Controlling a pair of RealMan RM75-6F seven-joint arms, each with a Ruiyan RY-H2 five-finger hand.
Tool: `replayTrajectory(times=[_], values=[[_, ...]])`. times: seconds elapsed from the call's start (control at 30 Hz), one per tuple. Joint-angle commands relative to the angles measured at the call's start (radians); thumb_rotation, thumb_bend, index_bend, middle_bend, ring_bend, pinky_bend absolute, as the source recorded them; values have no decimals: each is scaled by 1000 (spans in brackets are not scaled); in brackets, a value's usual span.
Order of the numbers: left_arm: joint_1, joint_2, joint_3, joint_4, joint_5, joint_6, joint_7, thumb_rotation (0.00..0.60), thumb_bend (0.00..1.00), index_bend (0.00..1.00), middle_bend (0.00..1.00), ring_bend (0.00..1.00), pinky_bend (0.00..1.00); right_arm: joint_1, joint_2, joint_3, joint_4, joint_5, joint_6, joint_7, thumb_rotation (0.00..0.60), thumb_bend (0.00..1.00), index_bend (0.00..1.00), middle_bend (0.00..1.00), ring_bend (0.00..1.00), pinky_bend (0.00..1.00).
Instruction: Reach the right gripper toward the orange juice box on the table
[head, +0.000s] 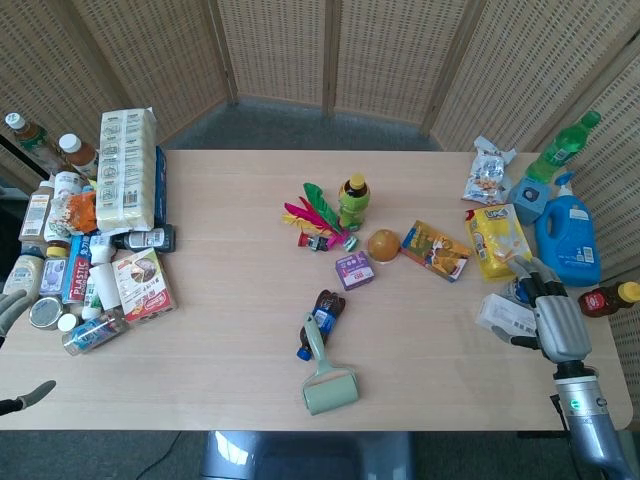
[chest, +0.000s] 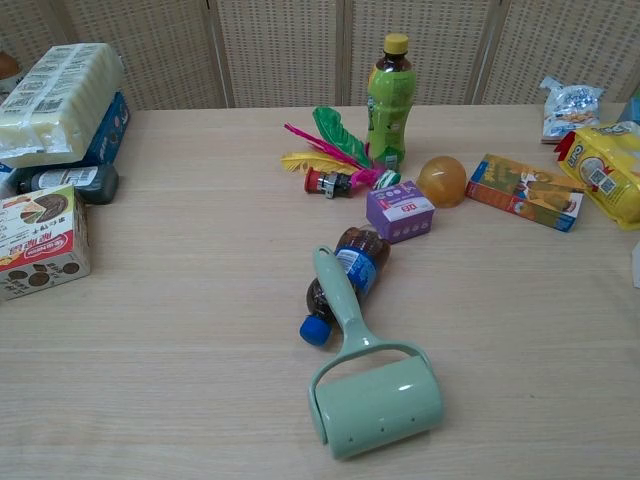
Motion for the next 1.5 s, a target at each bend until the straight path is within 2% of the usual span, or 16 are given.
replayTrajectory(times=[0.03,0.2,0.33,0.43,0.53,0.67,0.9,1.2,1.5], values=[[-1,-1,-1,2,0,-1,0,600,0,0,0,0,0,1,-1,0,1,-2,0,0,600,45,89,91,0,0],[0,-1,-5,2,-1,5,-2,600,0,0,0,0,0,7,-9,-5,-9,0,-19,3,600,45,85,90,0,0],[-6,-8,-9,5,-10,-10,2,600,0,0,0,0,0,36,-36,5,-39,0,-48,-10,600,44,36,85,0,0],[-15,-16,-14,12,-11,-20,3,600,0,0,0,0,0,96,-70,20,-33,3,-124,-34,600,44,0,66,0,0],[-19,-22,-19,15,-24,-29,7,600,0,0,0,0,0,165,-108,53,-11,42,-219,-50,600,44,0,4,0,0],[-26,-24,-25,14,-44,-45,1,600,0,0,0,0,0,248,-166,101,48,122,-335,-84,600,45,0,0,0,0],[-36,-21,-32,19,-72,-68,-23,600,0,0,0,0,0,378,-260,152,196,256,-527,-152,600,47,0,0,0,0],[-41,-20,-45,31,-107,-81,-37,600,0,0,0,0,0,461,-375,179,385,366,-637,-173,600,46,0,0,0,0],[-46,-24,-52,37,-126,-97,-38,600,0,0,0,0,0,510,-456,193,549,398,-692,-145,600,46,0,0,0,0]])
